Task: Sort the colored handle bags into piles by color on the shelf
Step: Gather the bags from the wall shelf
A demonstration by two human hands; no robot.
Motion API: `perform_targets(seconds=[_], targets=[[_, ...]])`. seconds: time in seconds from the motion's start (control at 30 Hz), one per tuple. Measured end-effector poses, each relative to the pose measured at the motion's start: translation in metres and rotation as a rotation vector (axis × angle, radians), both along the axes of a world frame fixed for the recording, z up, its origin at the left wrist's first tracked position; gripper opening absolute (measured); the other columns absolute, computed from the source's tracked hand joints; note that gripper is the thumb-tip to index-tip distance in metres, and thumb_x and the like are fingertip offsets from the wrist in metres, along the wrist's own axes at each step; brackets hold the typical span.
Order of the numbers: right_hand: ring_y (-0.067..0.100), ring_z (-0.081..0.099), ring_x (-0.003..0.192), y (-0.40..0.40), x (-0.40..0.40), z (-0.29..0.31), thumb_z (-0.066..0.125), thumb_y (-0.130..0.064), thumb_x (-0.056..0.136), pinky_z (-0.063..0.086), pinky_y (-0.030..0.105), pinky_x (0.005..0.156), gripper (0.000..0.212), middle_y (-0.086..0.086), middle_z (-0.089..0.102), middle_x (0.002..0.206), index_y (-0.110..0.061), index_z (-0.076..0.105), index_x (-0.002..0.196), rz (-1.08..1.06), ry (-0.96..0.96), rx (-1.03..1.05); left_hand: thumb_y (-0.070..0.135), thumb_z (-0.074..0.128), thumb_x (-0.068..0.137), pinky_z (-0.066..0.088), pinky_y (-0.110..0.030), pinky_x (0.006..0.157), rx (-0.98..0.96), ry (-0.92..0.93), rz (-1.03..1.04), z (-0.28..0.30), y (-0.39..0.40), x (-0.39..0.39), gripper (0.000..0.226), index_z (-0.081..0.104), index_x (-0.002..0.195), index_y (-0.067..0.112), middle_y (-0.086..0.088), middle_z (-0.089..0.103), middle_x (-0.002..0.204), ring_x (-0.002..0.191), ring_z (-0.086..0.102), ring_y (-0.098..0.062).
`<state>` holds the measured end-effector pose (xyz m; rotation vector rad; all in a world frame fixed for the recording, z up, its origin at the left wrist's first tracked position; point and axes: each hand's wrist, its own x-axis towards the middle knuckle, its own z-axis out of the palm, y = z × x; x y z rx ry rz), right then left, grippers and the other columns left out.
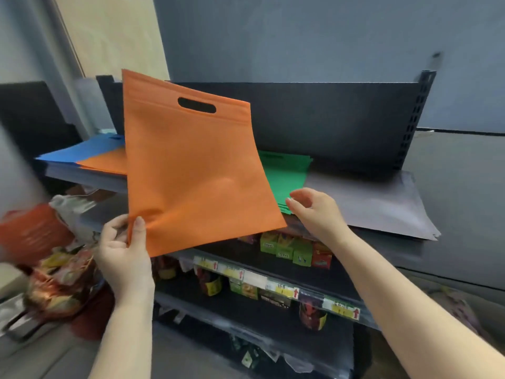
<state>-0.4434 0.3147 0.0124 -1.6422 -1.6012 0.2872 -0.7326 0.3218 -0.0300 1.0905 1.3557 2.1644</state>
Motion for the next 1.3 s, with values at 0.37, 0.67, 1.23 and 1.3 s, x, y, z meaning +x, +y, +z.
perform_targets(seconds=[0.37, 0.67, 1.23, 1.3], targets=[[0.016, 0.064, 0.087, 0.064, -0.141, 0.000, 0.064, -0.009, 0.086, 0.053, 0.028, 0.069, 0.013, 0.002, 0.069, 0.097, -0.015, 0.067, 0.097, 0.253, 0.505, -0.185, 0.024, 0.066, 0.088, 0.049, -0.013, 0.069, 0.034, -0.132, 0.081, 0.003, -0.001, -0.105, 0.016, 0.063, 0.080, 0.038, 0.023, 0.070, 0.076, 0.075, 0.063, 0.007], [0.008, 0.066, 0.075, 0.127, -0.253, -0.023, 0.057, 0.005, 0.085, 0.048, 0.018, 0.061, 0.029, -0.007, 0.071, 0.083, -0.023, 0.065, 0.085, 0.343, 0.639, -0.118, 0.028, 0.062, 0.090, 0.047, -0.026, 0.076, -0.067, 0.019, 0.042, 0.004, 0.059, -0.218, 0.010, 0.061, 0.088, 0.038, 0.022, 0.071, 0.084, 0.081, 0.065, 0.007], [-0.009, 0.062, 0.078, 0.256, -0.345, -0.048, 0.065, -0.001, 0.085, 0.045, 0.003, 0.064, 0.037, -0.018, 0.066, 0.084, -0.038, 0.059, 0.083, 0.157, 0.425, 0.106, 0.014, 0.066, 0.087, 0.046, -0.015, 0.058, -0.274, 0.429, -0.018, -0.009, 0.234, -0.319, 0.024, 0.050, 0.088, 0.032, 0.011, 0.069, 0.067, 0.070, 0.063, 0.005], [-0.012, 0.061, 0.077, 0.278, -0.351, -0.045, 0.067, 0.000, 0.082, 0.044, 0.002, 0.064, 0.042, -0.020, 0.065, 0.081, -0.041, 0.057, 0.081, 0.134, 0.381, 0.133, 0.013, 0.067, 0.086, 0.045, -0.011, 0.056, -0.274, 0.490, 0.001, -0.004, 0.260, -0.325, 0.026, 0.050, 0.086, 0.033, 0.014, 0.065, 0.063, 0.070, 0.061, 0.011]])
